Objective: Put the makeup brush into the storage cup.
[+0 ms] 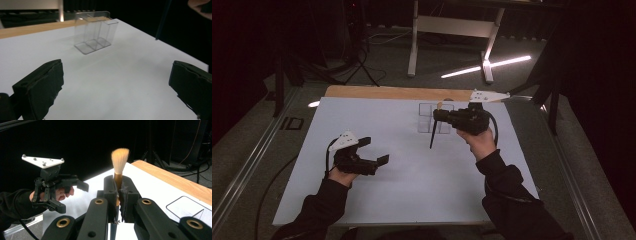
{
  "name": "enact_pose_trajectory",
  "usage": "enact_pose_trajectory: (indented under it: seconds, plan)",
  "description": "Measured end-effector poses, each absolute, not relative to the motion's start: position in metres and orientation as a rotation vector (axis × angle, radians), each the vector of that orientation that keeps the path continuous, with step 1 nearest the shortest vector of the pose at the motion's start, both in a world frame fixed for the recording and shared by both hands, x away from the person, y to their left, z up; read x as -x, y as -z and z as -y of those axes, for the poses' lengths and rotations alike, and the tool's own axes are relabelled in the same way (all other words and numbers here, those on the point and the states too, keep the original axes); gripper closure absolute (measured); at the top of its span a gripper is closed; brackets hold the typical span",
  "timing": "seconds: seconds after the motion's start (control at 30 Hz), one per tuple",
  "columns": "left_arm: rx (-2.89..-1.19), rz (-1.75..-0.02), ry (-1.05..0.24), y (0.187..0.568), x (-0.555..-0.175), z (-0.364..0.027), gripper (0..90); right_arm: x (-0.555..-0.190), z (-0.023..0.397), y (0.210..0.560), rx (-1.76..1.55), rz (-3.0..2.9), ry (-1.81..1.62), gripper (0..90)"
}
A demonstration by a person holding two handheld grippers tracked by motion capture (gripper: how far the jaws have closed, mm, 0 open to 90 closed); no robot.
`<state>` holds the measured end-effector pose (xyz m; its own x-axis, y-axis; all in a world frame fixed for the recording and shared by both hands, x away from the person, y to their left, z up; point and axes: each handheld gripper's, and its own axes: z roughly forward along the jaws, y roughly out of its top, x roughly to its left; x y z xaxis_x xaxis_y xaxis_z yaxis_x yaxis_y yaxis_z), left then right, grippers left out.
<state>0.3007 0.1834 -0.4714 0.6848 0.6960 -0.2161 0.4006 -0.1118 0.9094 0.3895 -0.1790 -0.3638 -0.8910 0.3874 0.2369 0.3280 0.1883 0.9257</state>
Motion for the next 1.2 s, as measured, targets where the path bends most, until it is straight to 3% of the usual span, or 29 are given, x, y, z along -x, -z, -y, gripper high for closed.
enact_pose_trajectory:
  seconds: [0.53, 1.2]
  plan:
    - [-1.704, -1.005, -0.443, 0.493, -0.273, -0.222, 0.0, -0.397, 0.187, 0.346, -0.707, -2.345, -1.814, 84.6]
    - [-1.683, -1.052, -0.532, 0.506, -0.258, -0.23, 0.0, -0.42, 0.198, 0.309, -0.733, -2.246, -1.762, 84.5]
